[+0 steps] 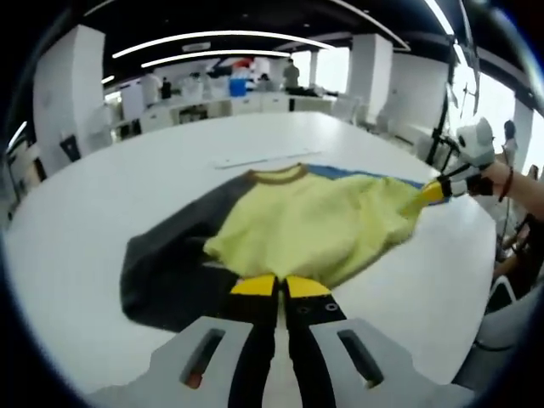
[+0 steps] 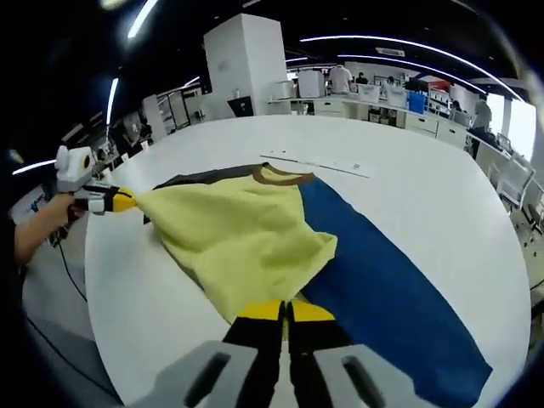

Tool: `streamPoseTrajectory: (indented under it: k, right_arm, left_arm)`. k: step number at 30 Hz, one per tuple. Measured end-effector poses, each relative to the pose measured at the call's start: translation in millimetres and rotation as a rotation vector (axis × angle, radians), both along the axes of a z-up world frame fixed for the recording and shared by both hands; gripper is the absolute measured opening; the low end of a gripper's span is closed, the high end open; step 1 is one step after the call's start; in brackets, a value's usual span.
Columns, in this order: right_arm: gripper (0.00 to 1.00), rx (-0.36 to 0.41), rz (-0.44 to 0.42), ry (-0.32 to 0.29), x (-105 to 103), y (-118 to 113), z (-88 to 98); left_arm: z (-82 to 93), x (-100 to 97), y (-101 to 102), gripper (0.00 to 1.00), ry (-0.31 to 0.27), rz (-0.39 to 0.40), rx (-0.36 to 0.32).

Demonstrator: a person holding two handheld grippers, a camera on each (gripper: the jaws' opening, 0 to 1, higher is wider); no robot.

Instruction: Fold the garment on the visible template until the final outline fits inside the template.

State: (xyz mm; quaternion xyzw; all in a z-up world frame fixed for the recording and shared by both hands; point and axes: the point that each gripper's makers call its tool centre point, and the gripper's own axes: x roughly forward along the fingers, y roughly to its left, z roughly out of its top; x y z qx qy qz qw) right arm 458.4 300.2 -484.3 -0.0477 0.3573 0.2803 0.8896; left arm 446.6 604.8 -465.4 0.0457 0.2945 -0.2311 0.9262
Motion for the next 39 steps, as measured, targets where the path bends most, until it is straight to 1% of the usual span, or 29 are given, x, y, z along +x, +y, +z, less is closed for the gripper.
streamPoseTrajectory:
  k: [1, 2, 3, 5, 6, 9, 10, 15, 17, 18, 20, 21, 23, 24, 27, 33, 35, 39]
  right_arm:
    - [0.0, -0.001, 0.002, 0.0, -2, 0, 0.9]
    - [0.0, 0.001, 0.007, 0.002, -10, 3, 5.1]
    - [0.0, 0.004, 0.012, 0.004, -14, 4, 6.5]
    - [0.0, 0.007, 0.02, 0.016, -19, 4, 7.1]
    - [0.0, 0.011, 0.028, 0.018, -28, 8, 10.9]
    - [0.0, 0.018, 0.037, 0.028, -40, 13, 15.0]
    - [0.0, 0.023, 0.037, 0.033, -40, 12, 14.4]
    - [0.0, 0.022, 0.057, 0.043, -57, 21, 18.8]
    - [0.0, 0.025, 0.06, 0.046, -61, 22, 19.4]
    - [0.0, 0.025, 0.061, 0.05, -60, 21, 17.8]
    - [0.0, 0.015, 0.065, 0.053, -71, 25, 20.1]
    - [0.0, 0.004, 0.067, 0.053, -75, 25, 20.1]
    - [0.0, -0.004, 0.072, 0.059, -75, 21, 17.3]
    - [0.0, 0.0, 0.073, 0.067, -81, 23, 18.0]
    - [0.0, 0.006, 0.073, 0.081, -89, 25, 17.2]
    - [0.0, 0.018, 0.058, 0.103, -105, 24, 10.9]
    - [0.0, 0.019, 0.049, 0.122, -111, 23, 6.1]
    - [0.0, 0.026, 0.038, 0.142, -122, 23, 1.1]
  left_arm:
    - [0.0, -1.2, 3, 0.0, 0.003, 0.001, -0.001]
    - [0.1, -3.0, 5, 0.0, 0.007, 0.002, -0.001]
    - [1.7, -5.5, 5, 0.0, 0.01, 0.002, 0.0]
    - [1.0, -8.1, 11, 0.0, 0.015, 0.003, 0.006]
    - [1.1, -9.5, 13, 0.0, 0.018, 0.004, 0.007]
    - [4.4, -17.8, 14, 0.0, 0.028, -0.002, 0.01]
    - [4.6, -19.8, 15, 0.0, 0.033, -0.002, 0.011]
    - [1.9, -28.0, 21, 0.0, 0.045, -0.003, 0.026]
    - [1.7, -32.1, 22, 0.0, 0.048, -0.002, 0.03]
    - [1.6, -33.7, 23, 0.0, 0.049, -0.003, 0.031]
    - [0.9, -37.4, 26, 0.0, 0.06, -0.005, 0.032]
    - [0.7, -38.1, 27, 0.0, 0.064, -0.007, 0.033]
    - [0.7, -41.6, 27, 0.0, 0.067, -0.012, 0.038]
    - [0.5, -44.0, 27, 0.0, 0.07, -0.019, 0.046]
    - [-0.6, -46.9, 30, 0.0, 0.075, -0.032, 0.065]
    - [-2.9, -55.9, 30, 0.0, 0.104, -0.035, 0.066]
    - [-3.8, -58.4, 31, 0.0, 0.114, -0.037, 0.067]
    - [-6.2, -63.8, 37, 0.0, 0.131, -0.042, 0.071]
